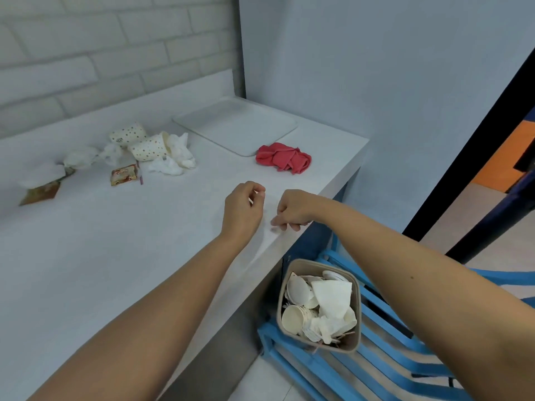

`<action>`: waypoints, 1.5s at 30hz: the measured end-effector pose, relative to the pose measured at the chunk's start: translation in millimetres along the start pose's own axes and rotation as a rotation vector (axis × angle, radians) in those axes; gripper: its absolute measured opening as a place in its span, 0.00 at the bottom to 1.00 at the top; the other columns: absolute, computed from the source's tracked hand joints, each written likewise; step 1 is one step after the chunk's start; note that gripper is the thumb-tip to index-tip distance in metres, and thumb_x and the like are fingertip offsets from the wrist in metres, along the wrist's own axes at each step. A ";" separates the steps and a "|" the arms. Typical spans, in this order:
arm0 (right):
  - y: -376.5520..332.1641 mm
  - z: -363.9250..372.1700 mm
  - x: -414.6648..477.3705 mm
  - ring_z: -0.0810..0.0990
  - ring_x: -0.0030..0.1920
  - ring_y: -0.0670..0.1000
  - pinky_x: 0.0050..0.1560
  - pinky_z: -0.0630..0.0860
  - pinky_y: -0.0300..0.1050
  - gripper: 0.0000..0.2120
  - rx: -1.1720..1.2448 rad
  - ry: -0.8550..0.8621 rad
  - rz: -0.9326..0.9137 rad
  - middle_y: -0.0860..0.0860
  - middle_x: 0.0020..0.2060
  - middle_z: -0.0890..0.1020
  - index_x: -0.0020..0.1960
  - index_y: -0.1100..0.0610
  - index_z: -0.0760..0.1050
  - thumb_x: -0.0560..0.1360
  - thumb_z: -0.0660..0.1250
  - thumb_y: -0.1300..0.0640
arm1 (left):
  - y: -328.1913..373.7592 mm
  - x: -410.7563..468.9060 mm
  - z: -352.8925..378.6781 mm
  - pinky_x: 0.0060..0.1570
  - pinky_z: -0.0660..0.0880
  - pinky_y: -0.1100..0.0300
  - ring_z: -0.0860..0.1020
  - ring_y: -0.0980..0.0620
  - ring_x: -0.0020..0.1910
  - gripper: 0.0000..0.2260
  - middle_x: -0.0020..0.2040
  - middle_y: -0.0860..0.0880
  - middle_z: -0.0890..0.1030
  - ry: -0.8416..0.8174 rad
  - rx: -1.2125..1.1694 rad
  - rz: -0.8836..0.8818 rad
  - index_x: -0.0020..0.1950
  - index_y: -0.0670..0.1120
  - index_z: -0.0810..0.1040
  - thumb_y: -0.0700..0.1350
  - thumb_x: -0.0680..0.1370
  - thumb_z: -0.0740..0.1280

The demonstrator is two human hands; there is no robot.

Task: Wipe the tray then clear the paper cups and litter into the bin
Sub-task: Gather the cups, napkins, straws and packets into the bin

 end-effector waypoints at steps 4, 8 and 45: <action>-44.2 -6.8 16.4 0.68 0.24 0.48 0.29 0.66 0.37 0.15 -0.001 0.055 -0.048 0.51 0.24 0.75 0.32 0.58 0.75 0.75 0.65 0.54 | -23.8 18.2 -37.9 0.35 0.66 0.75 0.71 0.57 0.38 0.07 0.46 0.49 0.75 0.038 0.063 -0.037 0.53 0.43 0.78 0.41 0.79 0.61; -82.8 -4.8 38.4 0.69 0.25 0.47 0.28 0.66 0.37 0.15 -0.006 0.082 -0.079 0.51 0.25 0.75 0.31 0.56 0.73 0.76 0.64 0.55 | -55.5 33.3 -78.6 0.37 0.65 0.71 0.71 0.54 0.42 0.08 0.48 0.47 0.74 0.036 0.140 -0.107 0.53 0.42 0.77 0.41 0.79 0.61; -162.3 -10.0 254.1 0.65 0.67 0.57 0.63 0.67 0.51 0.34 -0.275 0.135 -0.234 0.50 0.71 0.65 0.76 0.47 0.50 0.75 0.62 0.55 | -171.5 170.7 -103.5 0.62 0.62 0.56 0.65 0.44 0.64 0.24 0.65 0.43 0.68 -0.150 0.441 -0.266 0.68 0.40 0.64 0.50 0.76 0.64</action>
Point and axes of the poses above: each hand's wrist, its own x-axis towards the middle knuckle, its own z-axis out of the palm, y = z × x, the point moved 2 cm from there along x, towards the middle knuckle
